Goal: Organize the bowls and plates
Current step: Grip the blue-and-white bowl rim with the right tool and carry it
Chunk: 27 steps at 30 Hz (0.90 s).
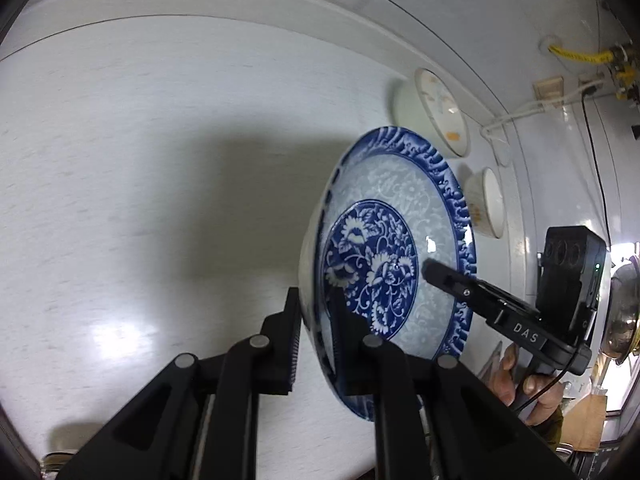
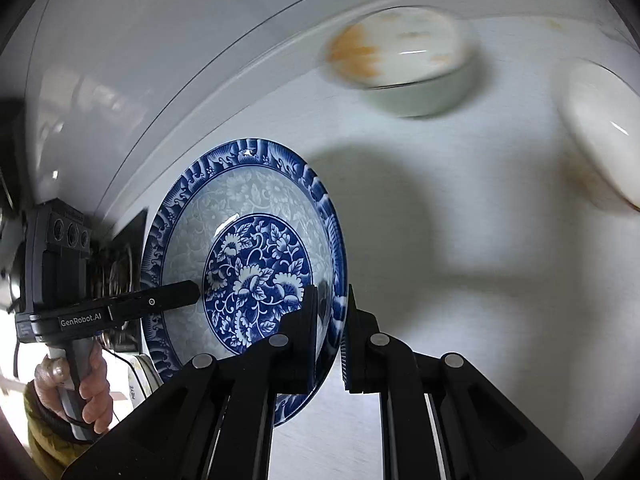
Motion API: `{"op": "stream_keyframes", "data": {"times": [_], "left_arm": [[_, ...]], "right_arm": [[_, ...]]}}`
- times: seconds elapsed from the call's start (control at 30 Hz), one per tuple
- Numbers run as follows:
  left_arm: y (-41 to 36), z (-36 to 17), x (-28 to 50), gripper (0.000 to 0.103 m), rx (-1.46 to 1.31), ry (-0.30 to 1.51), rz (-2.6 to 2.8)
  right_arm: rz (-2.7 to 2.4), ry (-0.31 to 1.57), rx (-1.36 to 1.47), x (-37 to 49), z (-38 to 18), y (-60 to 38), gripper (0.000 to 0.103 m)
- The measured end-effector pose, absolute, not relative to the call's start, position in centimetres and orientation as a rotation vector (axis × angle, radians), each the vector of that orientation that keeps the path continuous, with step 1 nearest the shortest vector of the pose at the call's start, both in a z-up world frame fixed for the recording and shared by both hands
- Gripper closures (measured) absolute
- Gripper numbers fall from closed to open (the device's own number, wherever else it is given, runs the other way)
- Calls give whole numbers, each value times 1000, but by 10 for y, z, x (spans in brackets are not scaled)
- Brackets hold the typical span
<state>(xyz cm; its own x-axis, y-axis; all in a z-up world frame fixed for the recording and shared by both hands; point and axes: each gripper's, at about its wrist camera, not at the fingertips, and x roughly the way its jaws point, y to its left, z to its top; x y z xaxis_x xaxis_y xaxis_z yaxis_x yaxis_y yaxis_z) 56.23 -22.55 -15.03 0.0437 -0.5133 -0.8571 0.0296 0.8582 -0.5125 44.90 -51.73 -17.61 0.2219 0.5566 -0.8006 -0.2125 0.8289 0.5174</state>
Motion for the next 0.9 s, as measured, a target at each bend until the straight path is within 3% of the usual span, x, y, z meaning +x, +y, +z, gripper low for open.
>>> {"op": "stream_keyframes", "data": {"times": [0.37,0.9], "left_arm": [[-149,-187,560,90,-456,1472,-297],[-90,-193,551,91,-491,1452,-235]], "right_arm": [[600,1268,262,475,-194,-436,93],[608,1285,242,471,-206,-414,93]]}}
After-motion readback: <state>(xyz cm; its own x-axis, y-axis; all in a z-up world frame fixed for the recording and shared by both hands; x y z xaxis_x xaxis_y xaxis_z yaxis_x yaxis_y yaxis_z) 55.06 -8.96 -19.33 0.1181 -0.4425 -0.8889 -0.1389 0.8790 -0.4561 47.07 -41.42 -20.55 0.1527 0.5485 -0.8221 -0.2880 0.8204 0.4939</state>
